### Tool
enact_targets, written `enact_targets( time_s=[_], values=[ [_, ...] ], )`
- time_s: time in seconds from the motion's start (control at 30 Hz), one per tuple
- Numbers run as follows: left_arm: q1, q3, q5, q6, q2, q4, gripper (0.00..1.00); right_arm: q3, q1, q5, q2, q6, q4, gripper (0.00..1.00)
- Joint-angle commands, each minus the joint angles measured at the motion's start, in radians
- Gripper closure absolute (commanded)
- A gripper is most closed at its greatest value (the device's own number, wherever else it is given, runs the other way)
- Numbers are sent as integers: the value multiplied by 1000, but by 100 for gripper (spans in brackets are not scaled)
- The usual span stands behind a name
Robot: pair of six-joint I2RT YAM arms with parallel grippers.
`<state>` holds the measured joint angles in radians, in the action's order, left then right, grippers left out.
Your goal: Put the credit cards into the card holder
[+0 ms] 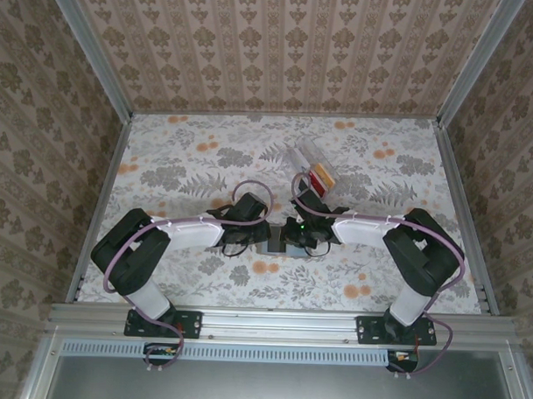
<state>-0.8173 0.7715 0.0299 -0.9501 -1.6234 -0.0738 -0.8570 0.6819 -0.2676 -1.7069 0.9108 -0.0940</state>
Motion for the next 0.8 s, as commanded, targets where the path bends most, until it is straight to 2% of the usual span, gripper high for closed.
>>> enact_targets(
  time_s=[0.0,0.3,0.57,0.77],
  values=[
    [1,-11,16,-2,12,-17,68,-27,8,-12,-3,-21,-11,84],
    [1,-11,12,0,13,-19,68,-25,8,66,47,-29,-66,82],
    [1,-9,14,2,10,-18,68,-43,9,70,1,-23,-96,82],
    [1,-14,15,2,11,-14,68,-46,11,19,-30,-29,-52,84]
  ],
)
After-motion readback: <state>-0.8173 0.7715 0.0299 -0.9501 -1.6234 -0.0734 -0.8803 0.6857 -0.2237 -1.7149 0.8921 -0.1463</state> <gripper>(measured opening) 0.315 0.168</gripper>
